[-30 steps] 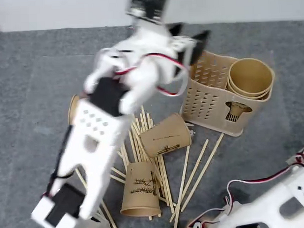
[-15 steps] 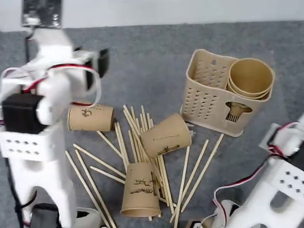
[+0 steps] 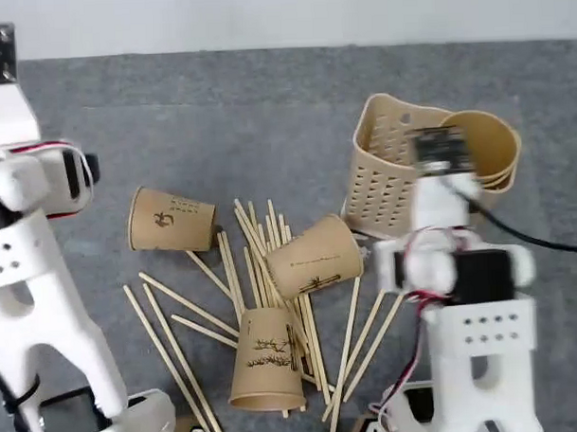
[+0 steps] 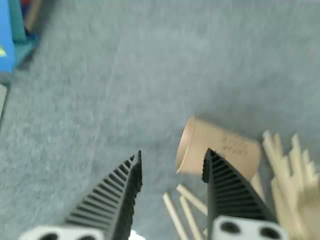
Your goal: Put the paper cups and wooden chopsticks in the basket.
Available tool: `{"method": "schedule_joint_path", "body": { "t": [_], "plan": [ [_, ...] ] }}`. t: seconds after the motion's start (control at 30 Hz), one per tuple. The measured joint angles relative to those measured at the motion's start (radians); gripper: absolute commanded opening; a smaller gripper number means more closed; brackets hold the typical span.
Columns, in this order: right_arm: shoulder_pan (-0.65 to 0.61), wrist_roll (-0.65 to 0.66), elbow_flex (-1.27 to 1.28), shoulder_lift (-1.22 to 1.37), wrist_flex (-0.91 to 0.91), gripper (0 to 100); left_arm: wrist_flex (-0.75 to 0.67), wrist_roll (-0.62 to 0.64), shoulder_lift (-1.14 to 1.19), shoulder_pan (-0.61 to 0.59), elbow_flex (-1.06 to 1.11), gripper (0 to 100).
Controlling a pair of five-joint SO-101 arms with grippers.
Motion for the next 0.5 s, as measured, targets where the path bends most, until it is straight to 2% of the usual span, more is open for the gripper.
{"method": "schedule_joint_path", "body": {
  "t": [0.2,0.37,0.5],
  "plan": [
    [-0.259,0.003,0.015,0.0,0.052,21.5,-0.031,-0.048,0.0,-0.078,0.138,20],
    [-0.499,0.12,0.015,0.0,0.107,21.6,-0.114,-0.051,0.0,-0.132,0.244,20],
    [-0.641,0.155,0.015,0.0,0.109,21.6,-0.176,-0.051,0.0,-0.138,0.327,20]
  ]
}}
